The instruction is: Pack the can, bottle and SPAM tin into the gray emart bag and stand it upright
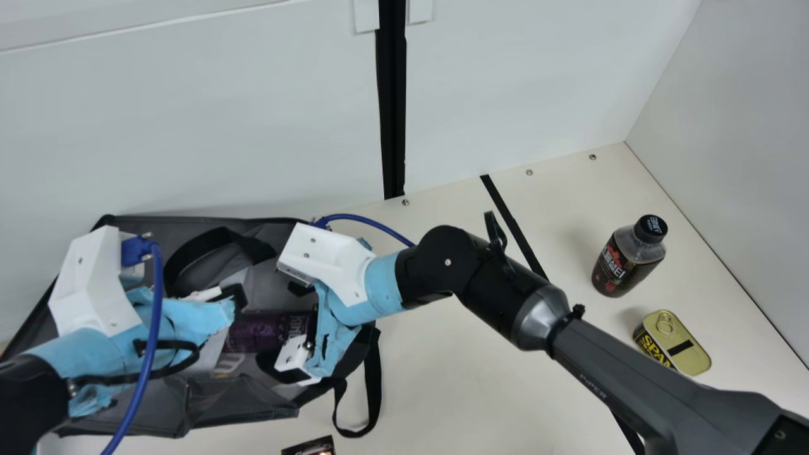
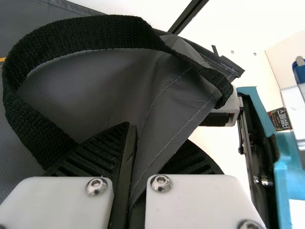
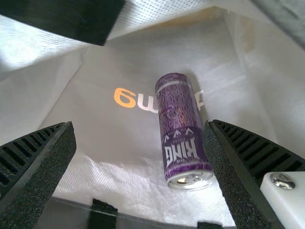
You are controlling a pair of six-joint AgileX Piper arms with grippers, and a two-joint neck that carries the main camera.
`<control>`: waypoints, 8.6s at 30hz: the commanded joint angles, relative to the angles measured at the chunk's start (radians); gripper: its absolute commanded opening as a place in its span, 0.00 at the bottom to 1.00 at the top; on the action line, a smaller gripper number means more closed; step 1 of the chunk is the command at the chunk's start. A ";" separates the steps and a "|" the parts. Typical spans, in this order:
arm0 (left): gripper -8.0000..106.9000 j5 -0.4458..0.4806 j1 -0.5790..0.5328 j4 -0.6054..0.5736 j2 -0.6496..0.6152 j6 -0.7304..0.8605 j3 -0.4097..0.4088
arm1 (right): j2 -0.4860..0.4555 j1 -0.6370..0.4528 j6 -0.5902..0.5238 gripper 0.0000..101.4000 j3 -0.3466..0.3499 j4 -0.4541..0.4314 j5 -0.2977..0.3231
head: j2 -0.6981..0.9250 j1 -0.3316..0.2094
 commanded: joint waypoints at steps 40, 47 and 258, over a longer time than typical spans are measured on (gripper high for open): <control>0.00 0.000 0.000 0.000 0.000 0.000 0.000 | -0.173 -0.335 -0.064 0.94 -0.071 -0.012 0.309 | -0.002 -0.023; 0.00 0.000 0.000 0.000 0.000 0.000 0.000 | -0.229 -0.348 0.006 0.94 -0.058 -0.069 0.262 | -0.002 -0.023; 0.00 0.000 0.000 0.000 0.000 0.000 0.000 | -0.580 -0.567 1.223 0.94 -0.045 -1.170 0.414 | -0.002 -0.023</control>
